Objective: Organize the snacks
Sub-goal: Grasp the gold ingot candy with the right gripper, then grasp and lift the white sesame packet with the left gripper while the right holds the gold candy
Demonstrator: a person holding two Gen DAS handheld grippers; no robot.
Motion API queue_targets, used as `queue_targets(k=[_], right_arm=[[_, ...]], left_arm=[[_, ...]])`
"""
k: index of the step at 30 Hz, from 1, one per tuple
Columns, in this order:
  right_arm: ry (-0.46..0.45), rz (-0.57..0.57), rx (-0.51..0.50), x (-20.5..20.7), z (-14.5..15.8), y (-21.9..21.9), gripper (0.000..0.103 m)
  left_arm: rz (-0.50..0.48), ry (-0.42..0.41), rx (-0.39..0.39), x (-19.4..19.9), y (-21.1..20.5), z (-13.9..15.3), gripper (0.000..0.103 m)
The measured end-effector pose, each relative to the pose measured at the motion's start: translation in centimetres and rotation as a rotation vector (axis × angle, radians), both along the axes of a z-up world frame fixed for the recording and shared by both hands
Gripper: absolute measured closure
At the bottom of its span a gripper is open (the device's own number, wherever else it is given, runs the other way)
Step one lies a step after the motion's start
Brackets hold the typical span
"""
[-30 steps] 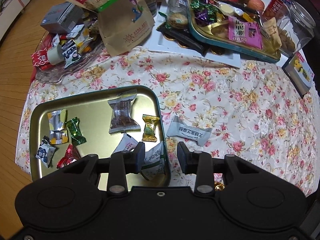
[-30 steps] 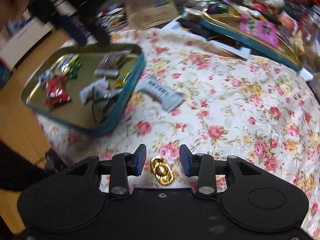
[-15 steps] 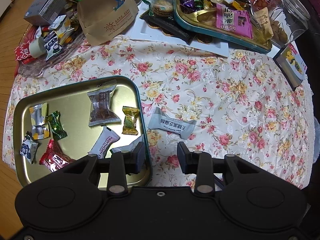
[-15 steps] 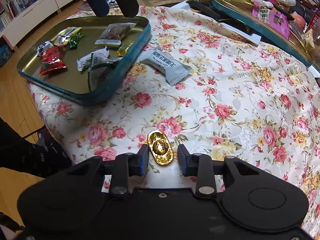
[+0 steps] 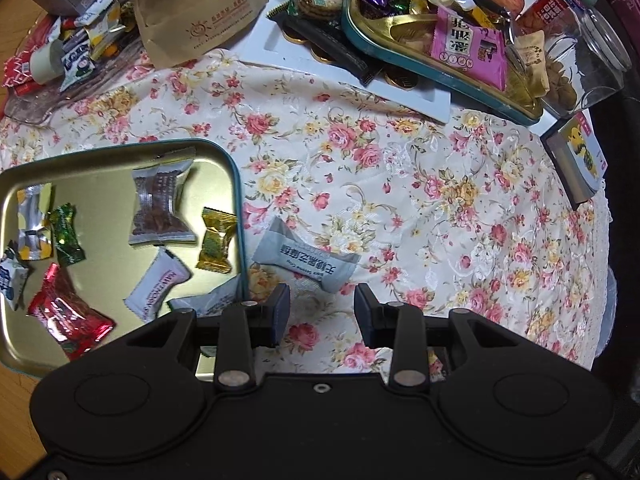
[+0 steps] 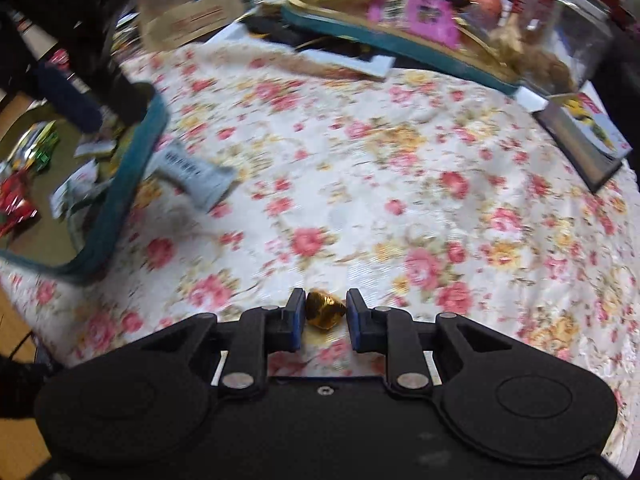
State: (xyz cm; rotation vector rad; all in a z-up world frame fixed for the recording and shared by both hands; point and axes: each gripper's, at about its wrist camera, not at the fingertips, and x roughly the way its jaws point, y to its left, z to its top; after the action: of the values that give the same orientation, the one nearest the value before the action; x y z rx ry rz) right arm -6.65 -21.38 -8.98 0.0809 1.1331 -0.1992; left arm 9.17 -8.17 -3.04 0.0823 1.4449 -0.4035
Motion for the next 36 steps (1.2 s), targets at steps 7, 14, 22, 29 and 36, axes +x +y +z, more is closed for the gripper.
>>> queue_targets(k=[7, 14, 22, 29, 36], right_arm=[[-0.035, -0.107, 0.010, 0.0, 1.5, -2.5, 0.080], [-0.083, -0.122, 0.046, -0.4, 3.5, -3.0, 0.080], [-0.122, -0.125, 0.075, -0.2, 4.8, -3.3, 0.080], [-0.136, -0.148, 0.084, -0.4, 5.0, -3.9, 0.080], [-0.147, -0.152, 0.090, -0.5, 5.3, -3.8, 0.080]], left_arm=[[0.059, 0.054, 0.019, 0.2, -1.4, -3.3, 0.058], [0.201, 0.034, 0.060, 1.3, -1.9, -4.7, 0.058], [0.221, -0.004, 0.120, 1.6, -3.6, -5.6, 0.053], [0.226, -0.026, 0.129, 1.4, -3.7, -5.5, 0.049], [0.308, 0.023, 0.118, 1.3, -2.9, -5.8, 0.050]])
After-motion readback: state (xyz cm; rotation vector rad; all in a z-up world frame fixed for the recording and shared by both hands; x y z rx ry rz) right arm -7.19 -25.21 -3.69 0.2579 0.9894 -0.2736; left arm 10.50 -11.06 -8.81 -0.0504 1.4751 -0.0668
